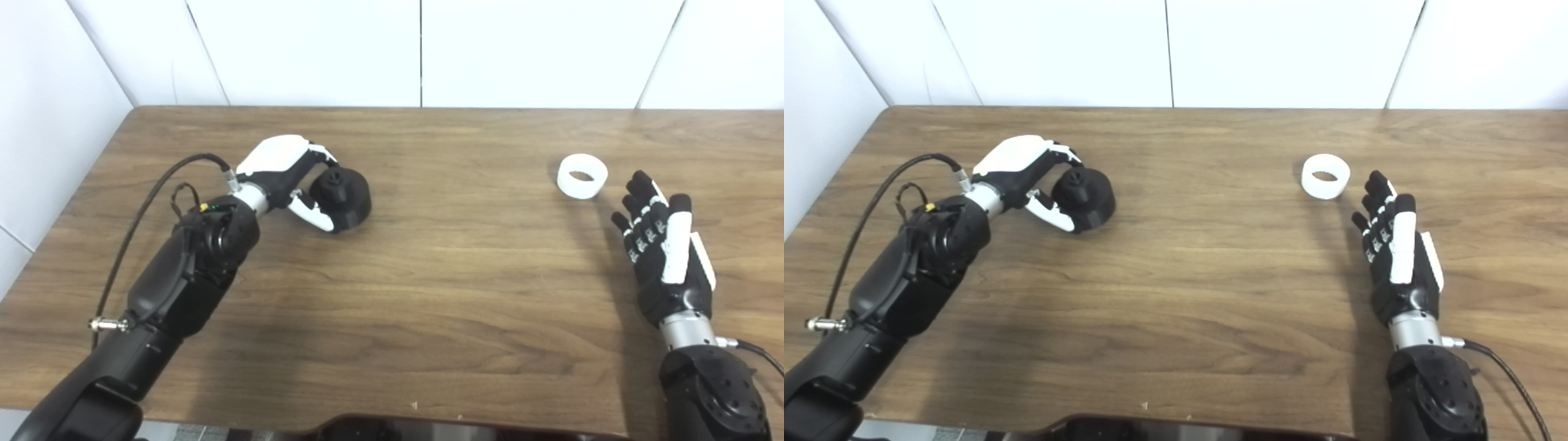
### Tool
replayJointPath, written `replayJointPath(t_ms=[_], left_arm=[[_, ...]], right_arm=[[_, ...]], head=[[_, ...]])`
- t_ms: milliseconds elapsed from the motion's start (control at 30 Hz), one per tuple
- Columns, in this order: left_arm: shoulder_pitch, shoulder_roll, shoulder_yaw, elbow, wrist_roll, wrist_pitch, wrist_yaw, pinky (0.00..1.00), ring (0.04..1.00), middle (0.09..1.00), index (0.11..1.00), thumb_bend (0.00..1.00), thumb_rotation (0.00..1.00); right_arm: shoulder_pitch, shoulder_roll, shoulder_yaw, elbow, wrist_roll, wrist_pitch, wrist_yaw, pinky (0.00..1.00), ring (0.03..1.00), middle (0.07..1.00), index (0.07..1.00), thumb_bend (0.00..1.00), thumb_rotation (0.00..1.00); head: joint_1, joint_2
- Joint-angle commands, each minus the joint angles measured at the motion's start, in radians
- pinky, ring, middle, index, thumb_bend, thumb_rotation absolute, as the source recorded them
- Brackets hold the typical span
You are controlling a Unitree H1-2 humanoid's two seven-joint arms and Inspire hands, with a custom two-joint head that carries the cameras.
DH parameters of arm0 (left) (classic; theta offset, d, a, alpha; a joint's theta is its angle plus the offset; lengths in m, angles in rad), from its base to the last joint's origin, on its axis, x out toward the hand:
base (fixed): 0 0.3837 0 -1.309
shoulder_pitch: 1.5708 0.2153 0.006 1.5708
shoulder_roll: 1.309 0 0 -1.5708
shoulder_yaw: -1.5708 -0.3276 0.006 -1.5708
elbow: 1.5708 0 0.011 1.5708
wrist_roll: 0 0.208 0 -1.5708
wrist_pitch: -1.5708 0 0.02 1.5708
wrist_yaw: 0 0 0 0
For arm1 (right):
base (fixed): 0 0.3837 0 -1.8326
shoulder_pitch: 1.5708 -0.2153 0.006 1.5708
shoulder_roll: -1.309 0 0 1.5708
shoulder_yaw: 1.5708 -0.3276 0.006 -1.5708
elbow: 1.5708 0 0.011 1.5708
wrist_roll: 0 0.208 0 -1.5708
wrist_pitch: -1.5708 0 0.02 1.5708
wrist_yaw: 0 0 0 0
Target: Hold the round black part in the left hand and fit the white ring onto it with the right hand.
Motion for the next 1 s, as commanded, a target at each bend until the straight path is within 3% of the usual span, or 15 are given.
replayJointPath(t_ms=[0,367,667,967], left_arm=[[-0.013,0.009,-0.008,-0.037,0.030,-0.001,-0.008,0.89,0.965,0.907,0.680,0.76,0.26],[0.021,-0.016,-0.045,-0.102,0.062,-0.014,-0.032,0.91,0.968,0.899,0.676,0.77,0.25],[0.080,-0.041,-0.053,-0.203,0.086,-0.002,-0.072,0.90,0.964,0.905,0.669,0.77,0.24],[0.140,-0.053,-0.055,-0.275,0.091,-0.030,-0.094,0.88,0.963,0.908,0.659,0.77,0.26]], right_arm=[[-0.024,-0.003,-0.003,-0.046,-0.001,-0.019,0.004,0.95,0.989,0.967,0.946,0.69,1.00],[-0.020,-0.003,-0.003,-0.052,-0.004,-0.015,0.002,0.95,0.987,0.966,0.948,0.69,1.00],[-0.015,-0.002,-0.004,-0.060,-0.002,-0.005,0.002,0.95,0.990,0.971,0.953,0.69,1.00],[-0.019,0.000,-0.004,-0.069,-0.008,0.008,-0.005,0.94,0.980,0.963,0.944,0.68,1.00]], head=[[0.002,0.002],[0.001,0.008],[-0.003,0.015],[-0.013,0.022]])
